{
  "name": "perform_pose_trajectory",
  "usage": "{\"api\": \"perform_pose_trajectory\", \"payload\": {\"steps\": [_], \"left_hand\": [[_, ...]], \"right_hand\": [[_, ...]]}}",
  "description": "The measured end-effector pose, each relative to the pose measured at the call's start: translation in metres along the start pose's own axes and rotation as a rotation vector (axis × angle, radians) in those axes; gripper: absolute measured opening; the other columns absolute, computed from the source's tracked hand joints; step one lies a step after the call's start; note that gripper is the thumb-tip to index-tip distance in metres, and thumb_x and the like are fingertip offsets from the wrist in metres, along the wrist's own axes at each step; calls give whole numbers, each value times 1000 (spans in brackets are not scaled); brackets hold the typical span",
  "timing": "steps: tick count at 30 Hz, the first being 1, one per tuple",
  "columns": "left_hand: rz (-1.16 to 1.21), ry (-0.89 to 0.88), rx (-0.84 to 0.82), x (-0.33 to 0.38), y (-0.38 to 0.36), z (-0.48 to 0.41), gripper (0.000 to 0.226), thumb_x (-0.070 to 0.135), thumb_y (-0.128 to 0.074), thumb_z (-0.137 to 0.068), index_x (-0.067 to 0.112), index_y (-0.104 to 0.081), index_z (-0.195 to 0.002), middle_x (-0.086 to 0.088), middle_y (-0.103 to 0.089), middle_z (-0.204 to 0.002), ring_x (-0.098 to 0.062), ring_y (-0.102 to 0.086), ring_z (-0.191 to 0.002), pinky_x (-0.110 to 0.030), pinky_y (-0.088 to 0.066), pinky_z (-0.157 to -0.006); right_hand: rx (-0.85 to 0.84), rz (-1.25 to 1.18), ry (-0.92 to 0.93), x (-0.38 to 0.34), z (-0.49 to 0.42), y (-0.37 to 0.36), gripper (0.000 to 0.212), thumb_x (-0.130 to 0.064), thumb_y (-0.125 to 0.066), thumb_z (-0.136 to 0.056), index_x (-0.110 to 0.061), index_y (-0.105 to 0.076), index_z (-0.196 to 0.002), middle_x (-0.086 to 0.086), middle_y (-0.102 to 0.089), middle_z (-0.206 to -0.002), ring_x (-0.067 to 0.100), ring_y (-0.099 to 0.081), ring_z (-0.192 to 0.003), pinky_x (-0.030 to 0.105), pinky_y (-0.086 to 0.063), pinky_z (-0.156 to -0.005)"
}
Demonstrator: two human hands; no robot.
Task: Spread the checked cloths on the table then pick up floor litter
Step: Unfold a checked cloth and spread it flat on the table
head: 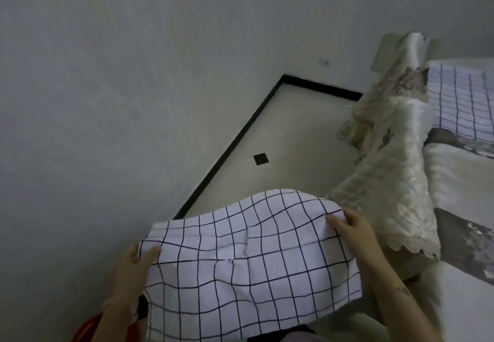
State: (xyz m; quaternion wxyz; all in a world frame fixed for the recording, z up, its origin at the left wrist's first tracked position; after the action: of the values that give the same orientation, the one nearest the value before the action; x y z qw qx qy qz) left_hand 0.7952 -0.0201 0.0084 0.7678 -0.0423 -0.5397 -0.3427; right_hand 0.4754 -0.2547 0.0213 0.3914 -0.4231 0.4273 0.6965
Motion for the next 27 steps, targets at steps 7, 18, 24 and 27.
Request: {"api": "perform_pose_trajectory", "payload": {"steps": [7, 18, 24, 27], "left_hand": [[-205, -224, -58, 133, -86, -106, 24, 15, -59, -92, 1, -60, -112, -19, -63, -109, -26, -54, -94, -34, -40, -81], [5, -685, -553, 378, -335, -142, 5, 15, -61, -90, 17, -63, -94, 2, -67, -84, -5, -65, -72, -7, -53, -55], [-18, -656, -1065, 433, -521, -99, 6, 17, -63, -89, 21, -66, -86, -2, -70, -91, -22, -65, -93, -36, -52, -84], [-76, -671, -1293, 445, -610, -55, 7, 16, -63, -89, 20, -66, -85, 6, -73, -79, -14, -68, -79, -27, -58, -72]], "right_hand": [[95, 53, 88, -70, -102, 8, 8, -8, -59, -87, -7, -67, -87, 9, -71, -83, 18, -63, -76, 30, -49, -69], [865, -193, 221, -146, -118, 194, 20, -11, -62, -87, -28, -69, -95, -11, -74, -89, 6, -68, -87, 23, -56, -75], [1265, -274, 102, -106, -87, 266, 33, -10, -63, -87, -28, -63, -115, -13, -68, -104, -11, -64, -87, 8, -51, -73], [1484, -318, -11, -91, -66, 278, 39, -9, -60, -89, -24, -56, -126, -8, -65, -104, -18, -61, -75, 0, -47, -59]]}}
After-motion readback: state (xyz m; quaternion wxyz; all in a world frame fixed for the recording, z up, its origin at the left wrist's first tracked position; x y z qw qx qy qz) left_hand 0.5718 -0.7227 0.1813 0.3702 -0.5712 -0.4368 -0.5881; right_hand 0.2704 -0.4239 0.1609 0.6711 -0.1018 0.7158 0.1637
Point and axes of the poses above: each hand's wrist, its own z-axis away from the middle knuckle, its own y-axis out of the back of the hand, x = y × z, the point moved 1 cm from there along -z, towards the middle knuckle
